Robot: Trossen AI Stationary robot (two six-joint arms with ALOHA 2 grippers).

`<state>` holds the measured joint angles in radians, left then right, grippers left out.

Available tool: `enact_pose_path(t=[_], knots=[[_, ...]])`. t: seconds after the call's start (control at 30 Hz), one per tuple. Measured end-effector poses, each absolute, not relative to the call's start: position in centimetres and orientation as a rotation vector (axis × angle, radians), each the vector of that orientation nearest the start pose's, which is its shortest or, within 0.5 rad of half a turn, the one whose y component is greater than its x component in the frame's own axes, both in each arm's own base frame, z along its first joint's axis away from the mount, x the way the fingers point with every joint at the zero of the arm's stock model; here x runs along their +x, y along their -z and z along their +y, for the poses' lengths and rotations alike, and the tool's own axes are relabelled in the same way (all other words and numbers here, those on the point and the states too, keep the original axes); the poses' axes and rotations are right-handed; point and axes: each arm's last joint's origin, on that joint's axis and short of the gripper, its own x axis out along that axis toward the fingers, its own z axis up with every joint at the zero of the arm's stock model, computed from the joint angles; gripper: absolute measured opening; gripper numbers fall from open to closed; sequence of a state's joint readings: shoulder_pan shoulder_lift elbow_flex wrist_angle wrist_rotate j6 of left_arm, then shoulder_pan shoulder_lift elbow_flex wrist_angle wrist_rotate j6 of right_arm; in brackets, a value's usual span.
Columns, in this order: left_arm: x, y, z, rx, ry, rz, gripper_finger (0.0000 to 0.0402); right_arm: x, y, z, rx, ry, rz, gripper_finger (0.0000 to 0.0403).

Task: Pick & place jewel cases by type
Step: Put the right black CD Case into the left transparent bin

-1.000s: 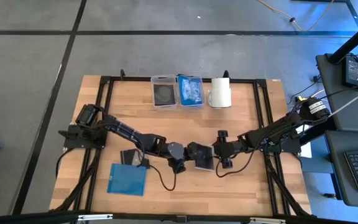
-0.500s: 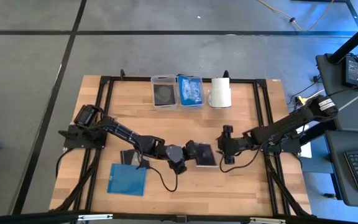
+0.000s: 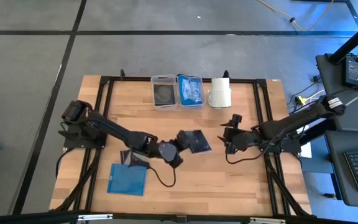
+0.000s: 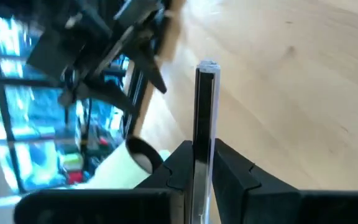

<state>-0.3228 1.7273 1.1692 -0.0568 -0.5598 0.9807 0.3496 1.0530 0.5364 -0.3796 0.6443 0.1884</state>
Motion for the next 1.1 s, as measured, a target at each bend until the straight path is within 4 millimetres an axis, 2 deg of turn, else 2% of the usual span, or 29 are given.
enact_pose_path(t=[0.2,0.53,0.67,0.87,1.1], knots=[[34.1,-25.4,-8.8,1.129,-0.032,0.730,0.0036,17.3,-20.5,4.2,-0.229,0.455,0.682,0.0273],[30.5,-27.6,-4.7,1.018,-0.217,0.946,0.0037,17.0,-21.0,4.0,-0.224,0.481,0.653,0.0273],[29.2,-28.6,-2.6,0.970,-0.381,1.008,0.0038,17.0,-21.0,4.0,-0.203,0.488,0.648,0.0273],[28.5,-29.2,-0.1,0.895,-0.479,1.043,0.0043,17.0,-20.9,4.0,-0.199,0.489,0.647,0.0273],[28.2,-28.9,1.8,0.860,-0.430,1.104,0.0037,17.0,-20.9,4.0,-0.196,0.491,0.646,0.0273]])
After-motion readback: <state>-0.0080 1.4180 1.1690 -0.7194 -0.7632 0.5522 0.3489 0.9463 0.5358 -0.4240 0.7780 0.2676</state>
